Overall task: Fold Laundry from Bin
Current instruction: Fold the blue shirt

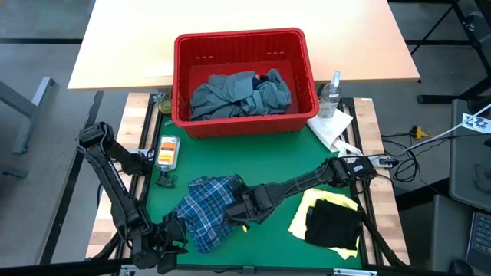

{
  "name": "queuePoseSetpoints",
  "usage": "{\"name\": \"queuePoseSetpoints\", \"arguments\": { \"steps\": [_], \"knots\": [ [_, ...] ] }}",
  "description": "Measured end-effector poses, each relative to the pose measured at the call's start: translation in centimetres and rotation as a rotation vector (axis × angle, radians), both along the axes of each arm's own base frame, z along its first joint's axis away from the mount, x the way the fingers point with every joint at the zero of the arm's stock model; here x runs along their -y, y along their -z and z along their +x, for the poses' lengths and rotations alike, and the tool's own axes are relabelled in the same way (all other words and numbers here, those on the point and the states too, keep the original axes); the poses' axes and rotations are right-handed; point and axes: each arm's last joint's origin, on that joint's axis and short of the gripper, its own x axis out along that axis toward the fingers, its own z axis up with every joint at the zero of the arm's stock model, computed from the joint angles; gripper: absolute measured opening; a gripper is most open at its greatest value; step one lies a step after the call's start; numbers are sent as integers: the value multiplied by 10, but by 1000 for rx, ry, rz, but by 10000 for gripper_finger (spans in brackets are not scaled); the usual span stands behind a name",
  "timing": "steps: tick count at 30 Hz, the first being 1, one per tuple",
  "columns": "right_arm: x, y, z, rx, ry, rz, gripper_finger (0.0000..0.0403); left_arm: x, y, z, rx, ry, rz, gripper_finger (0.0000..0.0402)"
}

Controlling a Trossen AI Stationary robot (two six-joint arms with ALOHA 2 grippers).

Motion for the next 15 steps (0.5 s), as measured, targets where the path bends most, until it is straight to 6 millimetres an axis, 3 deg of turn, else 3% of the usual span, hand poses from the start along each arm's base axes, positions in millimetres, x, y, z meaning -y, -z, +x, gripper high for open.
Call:
{"name": "queuePoseSetpoints", "arguments": {
  "steps": [5,15],
  "knots": [
    [12,10,8,-34,20,48,146,0,0,0,0,0,0,168],
    [22,21,14,-70,38,82,145,-1,0,0,17,-15,17,160]
  ]
}}
